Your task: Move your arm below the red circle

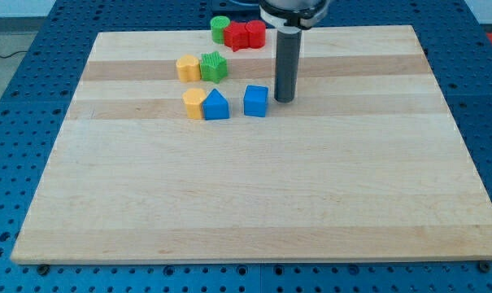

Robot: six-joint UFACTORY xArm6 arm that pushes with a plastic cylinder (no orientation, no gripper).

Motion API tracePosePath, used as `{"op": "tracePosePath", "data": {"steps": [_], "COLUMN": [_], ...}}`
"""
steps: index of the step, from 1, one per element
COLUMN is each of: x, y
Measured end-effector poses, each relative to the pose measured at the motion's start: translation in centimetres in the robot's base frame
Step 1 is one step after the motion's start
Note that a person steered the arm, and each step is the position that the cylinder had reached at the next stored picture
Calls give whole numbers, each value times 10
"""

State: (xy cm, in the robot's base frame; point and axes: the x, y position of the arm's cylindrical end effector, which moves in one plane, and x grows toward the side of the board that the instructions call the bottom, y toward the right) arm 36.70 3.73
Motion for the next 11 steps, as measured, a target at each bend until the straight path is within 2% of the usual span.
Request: {"op": "tracePosePath", "data": {"steps": [2,3,4,5,6,7,8,9,11], "x": [0,0,-11,-57,-106,-138,-134,-105,-104], "y": [-30,-30,-4,48,51,34,4,-21,-95]}}
